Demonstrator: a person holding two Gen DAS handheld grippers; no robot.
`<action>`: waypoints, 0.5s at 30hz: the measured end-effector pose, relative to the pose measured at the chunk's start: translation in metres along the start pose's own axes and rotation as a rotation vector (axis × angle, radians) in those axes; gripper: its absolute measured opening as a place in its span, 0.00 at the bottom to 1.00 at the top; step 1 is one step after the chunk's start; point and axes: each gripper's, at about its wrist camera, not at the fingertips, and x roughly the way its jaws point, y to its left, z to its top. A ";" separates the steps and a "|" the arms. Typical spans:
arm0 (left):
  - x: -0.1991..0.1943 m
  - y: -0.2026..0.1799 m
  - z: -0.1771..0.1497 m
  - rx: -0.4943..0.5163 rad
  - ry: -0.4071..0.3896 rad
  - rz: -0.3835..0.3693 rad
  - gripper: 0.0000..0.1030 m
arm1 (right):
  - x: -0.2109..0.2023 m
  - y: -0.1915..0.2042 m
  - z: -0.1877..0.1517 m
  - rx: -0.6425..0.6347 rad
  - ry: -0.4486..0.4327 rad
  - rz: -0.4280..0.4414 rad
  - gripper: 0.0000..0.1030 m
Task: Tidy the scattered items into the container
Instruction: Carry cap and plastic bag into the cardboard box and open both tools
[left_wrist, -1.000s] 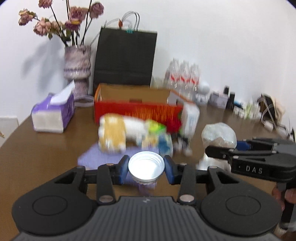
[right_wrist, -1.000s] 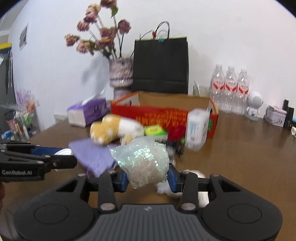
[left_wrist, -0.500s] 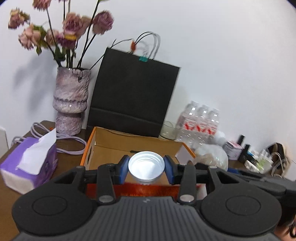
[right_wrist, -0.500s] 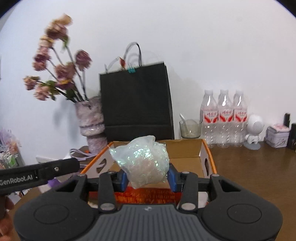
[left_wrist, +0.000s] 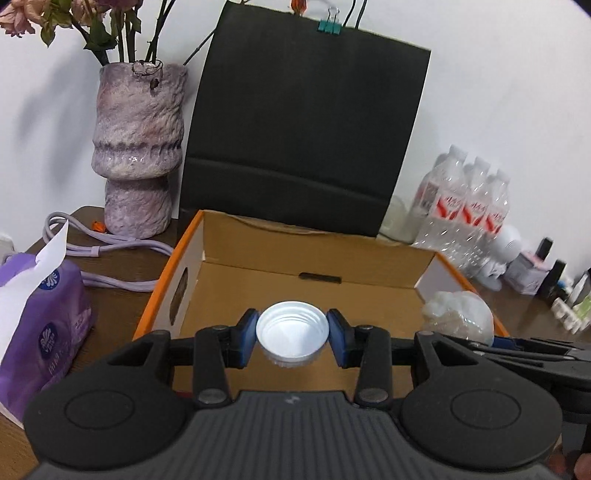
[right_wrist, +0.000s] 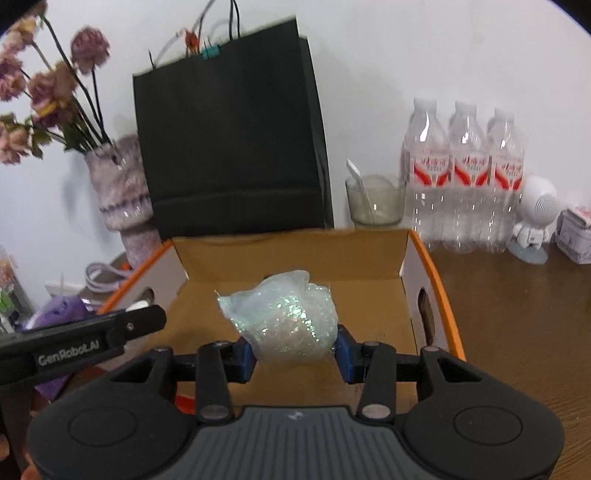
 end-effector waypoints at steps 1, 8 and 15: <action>0.001 0.000 -0.001 0.007 0.001 0.002 0.40 | 0.004 -0.001 -0.001 0.000 0.012 -0.002 0.40; 0.003 -0.008 -0.002 0.045 0.030 0.036 0.67 | 0.011 0.001 -0.006 -0.027 0.043 -0.013 0.52; -0.009 -0.006 0.004 0.041 -0.027 0.126 1.00 | 0.006 0.000 -0.002 -0.054 0.050 -0.092 1.00</action>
